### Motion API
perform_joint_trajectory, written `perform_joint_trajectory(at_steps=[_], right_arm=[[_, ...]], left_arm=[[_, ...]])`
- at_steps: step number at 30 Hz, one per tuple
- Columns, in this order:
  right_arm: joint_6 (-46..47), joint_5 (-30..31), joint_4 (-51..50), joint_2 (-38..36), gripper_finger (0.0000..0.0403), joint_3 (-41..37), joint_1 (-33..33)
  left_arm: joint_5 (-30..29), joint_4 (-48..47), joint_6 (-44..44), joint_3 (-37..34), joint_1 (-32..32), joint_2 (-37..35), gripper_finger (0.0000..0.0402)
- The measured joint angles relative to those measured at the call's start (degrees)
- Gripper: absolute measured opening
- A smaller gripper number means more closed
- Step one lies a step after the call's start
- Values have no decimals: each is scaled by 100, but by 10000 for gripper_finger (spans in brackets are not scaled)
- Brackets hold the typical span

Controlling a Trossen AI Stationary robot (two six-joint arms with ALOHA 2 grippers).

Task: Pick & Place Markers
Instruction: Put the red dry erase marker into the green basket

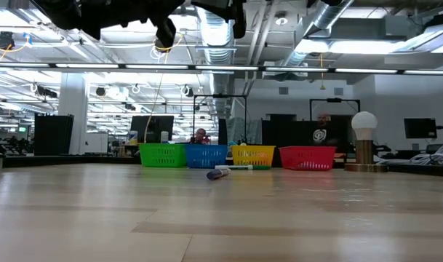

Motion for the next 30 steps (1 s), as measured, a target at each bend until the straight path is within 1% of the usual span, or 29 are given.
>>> perform_joint_trajectory(at_steps=[4,9,16,23,30], right_arm=[[-4,-29,2,0,230,0,0],[-6,-228,6,0,227,0,-2],[-9,-246,9,0,226,1,-43],[-2,-254,7,-2,226,2,-75],[51,-251,-284,-4,226,2,-81]], left_arm=[[49,-15,-167,-1,132,0,41],[366,-35,-317,1,372,0,36],[582,-55,-433,-1,538,-52,36],[606,-78,-433,-1,842,-436,39],[580,-370,-409,1,1480,-776,39]])
